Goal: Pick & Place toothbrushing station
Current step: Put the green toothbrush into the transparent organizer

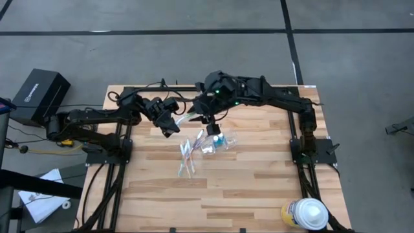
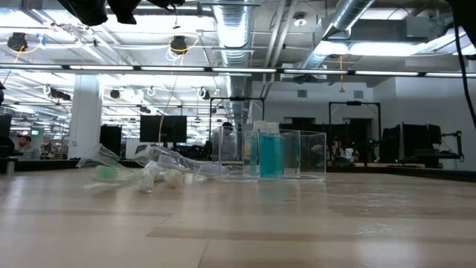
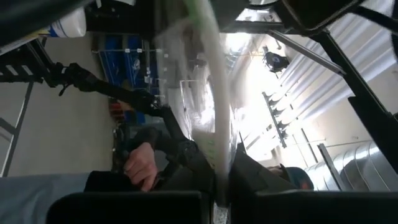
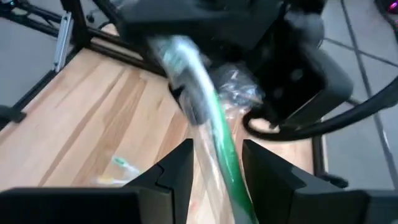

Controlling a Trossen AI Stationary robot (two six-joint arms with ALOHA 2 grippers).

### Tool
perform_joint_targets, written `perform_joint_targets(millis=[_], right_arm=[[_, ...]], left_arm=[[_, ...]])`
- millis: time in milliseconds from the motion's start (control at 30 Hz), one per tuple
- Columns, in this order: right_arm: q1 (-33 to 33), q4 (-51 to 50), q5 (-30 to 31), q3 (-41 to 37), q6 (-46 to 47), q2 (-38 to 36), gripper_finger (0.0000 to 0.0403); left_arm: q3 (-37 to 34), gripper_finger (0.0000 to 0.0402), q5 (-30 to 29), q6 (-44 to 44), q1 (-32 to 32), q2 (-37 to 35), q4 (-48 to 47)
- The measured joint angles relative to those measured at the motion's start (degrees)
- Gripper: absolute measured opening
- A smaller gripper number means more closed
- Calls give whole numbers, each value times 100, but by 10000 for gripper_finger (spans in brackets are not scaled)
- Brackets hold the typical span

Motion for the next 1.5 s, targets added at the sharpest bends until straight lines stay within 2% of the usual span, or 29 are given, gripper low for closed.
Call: perform_joint_targets(millis=[233, 500, 667, 767, 1033, 1300, 1500], right_arm=[[-10, 327, -4, 26, 17, -15, 106], [-10, 302, -6, 28, 68, -30, 60], [-6, 279, -26, 28, 61, -35, 16], [-18, 271, -24, 28, 74, -37, 14], [-199, 168, 1, 31, 302, -112, 9], [-423, -52, 1, 33, 319, -427, 7], [-706, -164, -154, 39, 533, -769, 7]], left_arm=[[0, 8, -30, 19, 2, -4, 64], [0, 8, -13, 16, 2, -4, 81], [0, 8, 17, -4, 2, -8, 121], [0, 12, -14, 39, 3, -8, 137], [0, 76, -326, 356, 182, -2, 267], [0, 146, -17, 334, 418, -48, 313], [0, 172, 290, 438, 973, -48, 407]])
